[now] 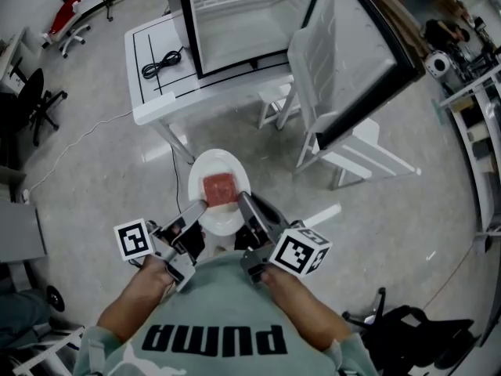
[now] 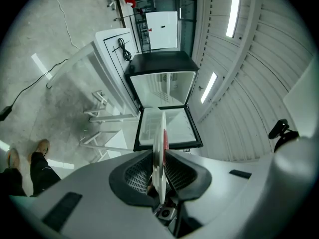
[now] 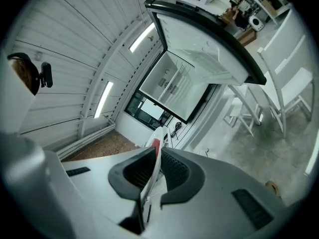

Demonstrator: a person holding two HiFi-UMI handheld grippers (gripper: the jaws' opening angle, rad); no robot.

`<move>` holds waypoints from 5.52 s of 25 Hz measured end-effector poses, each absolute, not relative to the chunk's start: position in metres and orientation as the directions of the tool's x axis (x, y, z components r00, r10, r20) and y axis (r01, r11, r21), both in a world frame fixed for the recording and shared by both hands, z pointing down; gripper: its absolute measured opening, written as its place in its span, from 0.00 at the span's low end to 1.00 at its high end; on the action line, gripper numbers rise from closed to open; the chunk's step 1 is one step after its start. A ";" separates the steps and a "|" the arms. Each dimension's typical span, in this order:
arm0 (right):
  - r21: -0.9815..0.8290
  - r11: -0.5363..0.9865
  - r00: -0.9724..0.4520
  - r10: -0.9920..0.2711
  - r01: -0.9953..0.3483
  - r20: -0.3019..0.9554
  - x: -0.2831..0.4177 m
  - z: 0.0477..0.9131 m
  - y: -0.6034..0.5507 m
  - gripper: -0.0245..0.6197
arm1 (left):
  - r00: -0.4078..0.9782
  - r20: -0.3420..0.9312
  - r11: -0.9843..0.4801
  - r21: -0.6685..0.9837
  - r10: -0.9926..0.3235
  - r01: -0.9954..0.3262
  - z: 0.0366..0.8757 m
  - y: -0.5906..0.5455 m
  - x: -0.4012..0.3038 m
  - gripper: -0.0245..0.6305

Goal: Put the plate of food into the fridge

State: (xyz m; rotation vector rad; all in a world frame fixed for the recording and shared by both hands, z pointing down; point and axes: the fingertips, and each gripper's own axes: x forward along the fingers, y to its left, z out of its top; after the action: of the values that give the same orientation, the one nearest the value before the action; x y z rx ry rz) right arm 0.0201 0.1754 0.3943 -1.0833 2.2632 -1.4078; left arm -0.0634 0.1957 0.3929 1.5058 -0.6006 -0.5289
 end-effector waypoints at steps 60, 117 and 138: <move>-0.817 0.109 -0.458 -0.866 -0.566 0.202 0.034 0.401 -0.084 0.10 | 0.864 0.015 -0.052 0.998 -0.503 -0.047 0.401 -0.084 -0.056 0.15; -0.808 0.195 -0.651 -0.706 -0.556 0.278 0.050 0.499 -0.356 0.10 | 0.497 0.069 0.029 0.996 -0.865 -0.087 0.500 -0.322 -0.036 0.15; -0.773 0.216 -0.637 -0.714 -0.596 0.291 0.041 0.526 -0.410 0.10 | 0.361 0.143 0.096 0.985 -0.922 -0.144 0.530 -0.361 -0.046 0.15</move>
State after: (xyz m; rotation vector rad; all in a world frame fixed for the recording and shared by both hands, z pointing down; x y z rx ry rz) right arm 0.0414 -0.4097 0.5261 -1.2723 2.3477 -1.3984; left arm -0.0456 -0.3613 0.5301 1.3631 -1.0658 -0.7786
